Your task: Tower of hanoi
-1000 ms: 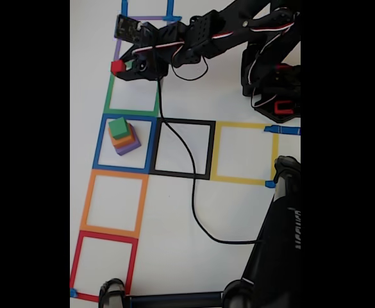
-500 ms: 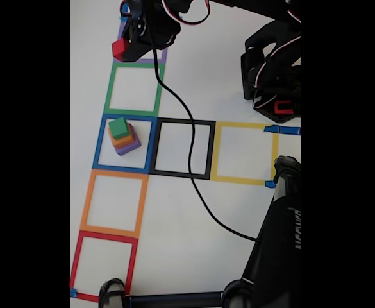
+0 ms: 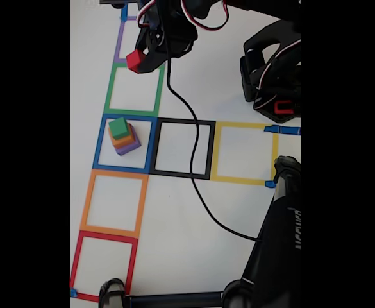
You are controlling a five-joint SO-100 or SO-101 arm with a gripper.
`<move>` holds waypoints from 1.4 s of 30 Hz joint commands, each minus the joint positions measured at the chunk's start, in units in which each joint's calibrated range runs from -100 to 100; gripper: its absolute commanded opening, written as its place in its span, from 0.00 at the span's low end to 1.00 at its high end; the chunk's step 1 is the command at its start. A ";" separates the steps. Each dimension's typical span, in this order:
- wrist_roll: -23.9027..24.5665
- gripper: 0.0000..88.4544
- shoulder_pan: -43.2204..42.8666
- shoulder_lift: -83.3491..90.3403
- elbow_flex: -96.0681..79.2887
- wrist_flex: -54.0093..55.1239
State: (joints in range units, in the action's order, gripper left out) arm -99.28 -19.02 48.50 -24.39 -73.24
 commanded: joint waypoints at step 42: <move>-0.72 0.04 -6.77 -22.06 -38.06 72.91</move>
State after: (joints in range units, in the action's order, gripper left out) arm -99.64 -26.39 26.13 -62.55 -1.89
